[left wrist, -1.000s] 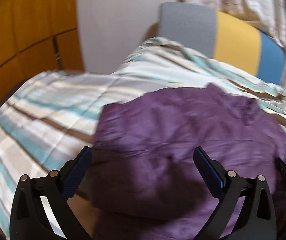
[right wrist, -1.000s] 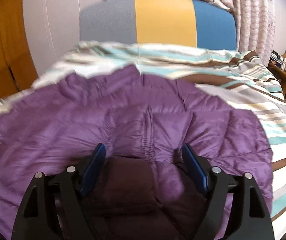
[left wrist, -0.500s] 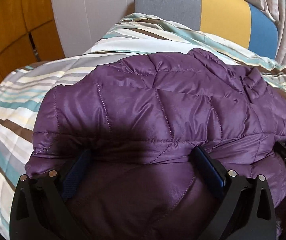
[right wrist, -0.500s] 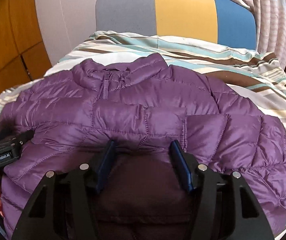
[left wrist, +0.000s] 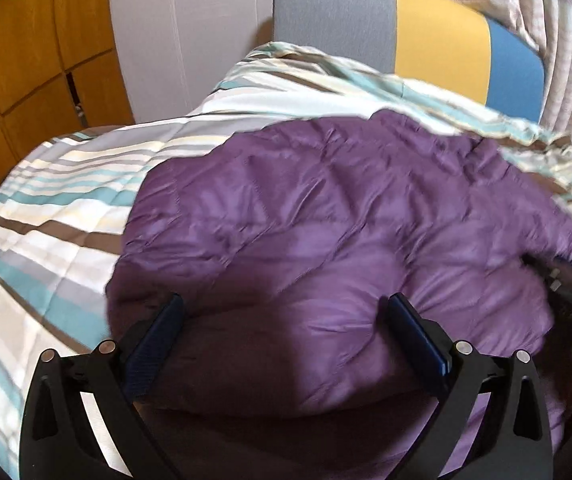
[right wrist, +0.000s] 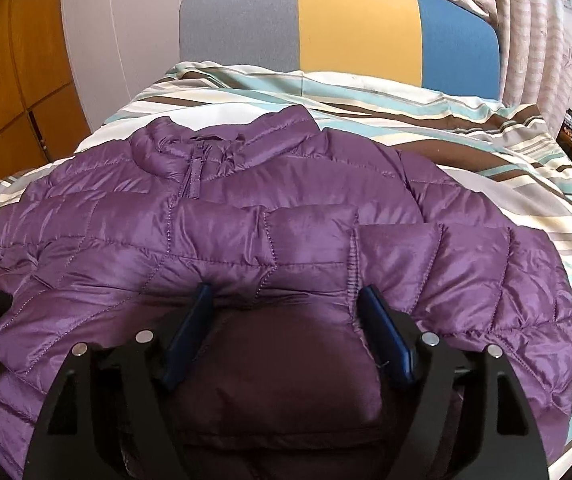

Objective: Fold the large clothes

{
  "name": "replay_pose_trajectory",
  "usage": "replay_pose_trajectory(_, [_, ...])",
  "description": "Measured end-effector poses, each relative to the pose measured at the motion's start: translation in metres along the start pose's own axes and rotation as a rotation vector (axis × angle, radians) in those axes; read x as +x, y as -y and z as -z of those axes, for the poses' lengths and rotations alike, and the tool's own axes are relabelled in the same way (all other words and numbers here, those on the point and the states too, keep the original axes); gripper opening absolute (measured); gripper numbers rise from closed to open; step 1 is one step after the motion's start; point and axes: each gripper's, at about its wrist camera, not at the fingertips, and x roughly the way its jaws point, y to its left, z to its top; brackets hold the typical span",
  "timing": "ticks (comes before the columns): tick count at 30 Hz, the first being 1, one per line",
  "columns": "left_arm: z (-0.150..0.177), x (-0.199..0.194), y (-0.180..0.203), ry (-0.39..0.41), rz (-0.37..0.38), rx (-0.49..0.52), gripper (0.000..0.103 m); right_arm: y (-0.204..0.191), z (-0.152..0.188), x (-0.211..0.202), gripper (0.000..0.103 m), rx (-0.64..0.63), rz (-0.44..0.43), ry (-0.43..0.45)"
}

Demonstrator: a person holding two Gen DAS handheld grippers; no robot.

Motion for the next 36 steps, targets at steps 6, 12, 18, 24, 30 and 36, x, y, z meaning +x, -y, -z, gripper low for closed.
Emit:
replay_pose_trajectory(6, [0.002, 0.014, 0.006, -0.025, -0.028, 0.042, 0.1, -0.002, 0.001, 0.0, 0.078, -0.006, 0.012, -0.003])
replay_pose_trajectory(12, [0.005, -0.009, -0.002, 0.003, -0.007, 0.022, 0.1, 0.009, 0.001, -0.015, 0.086, 0.032, -0.022, 0.012])
replay_pose_trajectory(18, [-0.026, -0.04, 0.003, 0.138, 0.076, -0.044, 0.1, 0.046, -0.017, -0.037, 0.074, 0.157, -0.036, 0.079])
replay_pose_trajectory(24, [-0.09, 0.012, 0.042, 0.068, 0.036, -0.012, 0.1, 0.05, -0.071, 0.0, 0.07, 0.118, 0.001, 0.032])
replay_pose_trajectory(30, [-0.099, 0.085, 0.052, -0.029, -0.108, 0.034, 0.1, 0.054, -0.075, 0.056, 0.067, 0.077, 0.088, -0.051])
replay_pose_trajectory(36, [-0.092, 0.105, 0.045, -0.038, -0.114, -0.012, 0.1, 0.068, -0.071, 0.073, 0.069, 0.152, 0.16, -0.049])
